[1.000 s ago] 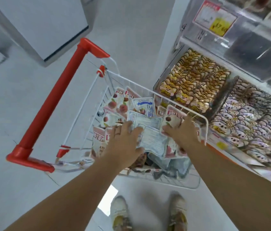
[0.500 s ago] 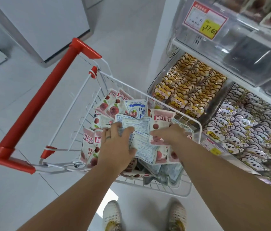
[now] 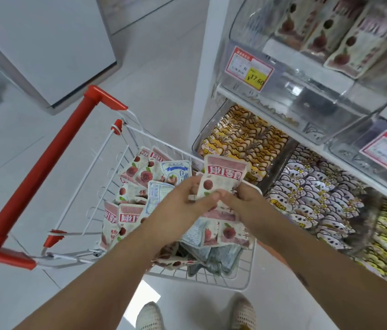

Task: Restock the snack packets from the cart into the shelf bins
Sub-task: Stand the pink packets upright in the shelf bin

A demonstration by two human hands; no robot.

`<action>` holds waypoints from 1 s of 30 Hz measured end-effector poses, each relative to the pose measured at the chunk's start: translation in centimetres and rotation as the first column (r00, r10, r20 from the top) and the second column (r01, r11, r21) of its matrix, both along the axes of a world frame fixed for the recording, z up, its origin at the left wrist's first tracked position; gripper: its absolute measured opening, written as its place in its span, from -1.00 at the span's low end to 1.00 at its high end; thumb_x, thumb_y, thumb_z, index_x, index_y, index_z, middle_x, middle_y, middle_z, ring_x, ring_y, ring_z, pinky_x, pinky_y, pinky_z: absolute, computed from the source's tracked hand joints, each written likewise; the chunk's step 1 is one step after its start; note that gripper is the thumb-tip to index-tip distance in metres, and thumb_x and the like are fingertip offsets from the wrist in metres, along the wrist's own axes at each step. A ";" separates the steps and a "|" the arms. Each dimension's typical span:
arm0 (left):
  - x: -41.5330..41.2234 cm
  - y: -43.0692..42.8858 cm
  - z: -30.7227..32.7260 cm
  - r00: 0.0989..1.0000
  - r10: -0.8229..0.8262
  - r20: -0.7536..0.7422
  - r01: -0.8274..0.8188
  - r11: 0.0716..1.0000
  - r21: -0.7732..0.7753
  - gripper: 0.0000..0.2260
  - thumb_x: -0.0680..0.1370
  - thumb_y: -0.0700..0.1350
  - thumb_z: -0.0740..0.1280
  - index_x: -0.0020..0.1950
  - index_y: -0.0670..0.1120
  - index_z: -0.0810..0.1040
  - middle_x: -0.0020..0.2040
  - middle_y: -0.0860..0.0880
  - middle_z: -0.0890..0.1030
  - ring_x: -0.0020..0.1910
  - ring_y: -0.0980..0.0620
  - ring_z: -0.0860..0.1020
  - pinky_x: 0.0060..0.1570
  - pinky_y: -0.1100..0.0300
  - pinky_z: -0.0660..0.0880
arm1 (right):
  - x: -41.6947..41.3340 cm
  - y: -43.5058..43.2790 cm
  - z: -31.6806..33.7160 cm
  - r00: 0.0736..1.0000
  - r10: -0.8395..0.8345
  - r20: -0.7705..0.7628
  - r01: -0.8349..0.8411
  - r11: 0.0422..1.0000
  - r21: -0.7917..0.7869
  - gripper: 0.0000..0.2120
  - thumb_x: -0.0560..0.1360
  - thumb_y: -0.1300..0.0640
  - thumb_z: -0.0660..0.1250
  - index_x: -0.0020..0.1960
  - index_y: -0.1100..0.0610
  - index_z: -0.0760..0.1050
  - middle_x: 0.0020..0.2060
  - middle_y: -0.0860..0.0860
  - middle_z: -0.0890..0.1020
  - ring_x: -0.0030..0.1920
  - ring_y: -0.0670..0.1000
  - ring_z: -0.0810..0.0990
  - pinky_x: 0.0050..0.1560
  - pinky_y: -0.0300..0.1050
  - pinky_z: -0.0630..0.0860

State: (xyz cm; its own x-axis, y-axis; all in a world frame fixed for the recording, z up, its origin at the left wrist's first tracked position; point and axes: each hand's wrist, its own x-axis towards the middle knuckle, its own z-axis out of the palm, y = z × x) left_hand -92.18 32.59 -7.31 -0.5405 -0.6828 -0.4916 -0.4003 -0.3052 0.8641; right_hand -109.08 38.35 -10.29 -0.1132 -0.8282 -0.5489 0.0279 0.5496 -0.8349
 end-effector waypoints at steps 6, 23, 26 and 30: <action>-1.0 -0.3 0.4 0.994 0.080 -0.073 -0.062 0.973 0.223 -0.72 0.57 -0.21 0.42 0.26 -0.22 0.52 0.05 -0.17 0.65 -0.14 0.10 0.65 -0.22 0.36 0.57 | -3.2 0.5 2.4 0.981 0.162 0.110 -0.179 0.970 0.164 -0.54 0.61 -0.24 0.10 0.20 0.04 0.58 0.07 0.02 0.71 0.01 0.00 0.67 0.09 -0.03 0.57; 2.6 0.0 -5.2 0.942 0.297 0.159 -0.322 0.932 0.169 -0.76 0.57 -0.10 0.43 0.19 -0.10 0.50 0.04 -0.04 0.66 -0.16 0.07 0.61 -0.22 0.33 0.61 | -3.3 1.7 -9.3 0.227 0.602 -0.765 -0.312 0.789 0.529 0.38 0.14 -0.46 0.51 0.59 -0.04 -0.32 0.52 0.18 0.16 0.52 0.24 0.15 0.46 0.26 0.11; 2.8 -0.1 -5.1 0.937 0.309 0.165 -0.334 0.929 0.160 -0.80 0.59 -0.11 0.41 0.16 -0.11 0.48 -0.04 -0.03 0.62 -0.22 0.08 0.57 -0.33 0.38 0.57 | -3.0 2.1 -9.0 0.311 0.465 -0.829 -0.266 0.880 0.394 0.27 0.19 -0.43 0.51 0.60 -0.08 -0.21 0.36 0.09 0.33 0.37 0.17 0.36 0.38 0.20 0.28; 3.1 0.0 -5.5 0.929 0.332 0.164 -0.359 0.917 0.175 -0.76 0.58 -0.12 0.42 0.20 -0.12 0.47 -0.05 -0.04 0.59 -0.26 0.09 0.55 -0.27 0.26 0.58 | -2.4 2.8 -8.7 0.799 0.137 -0.586 -0.069 0.988 0.136 0.06 0.28 0.11 0.63 0.55 -0.19 0.04 0.24 -0.01 0.53 -0.03 0.03 0.68 -0.04 0.10 0.67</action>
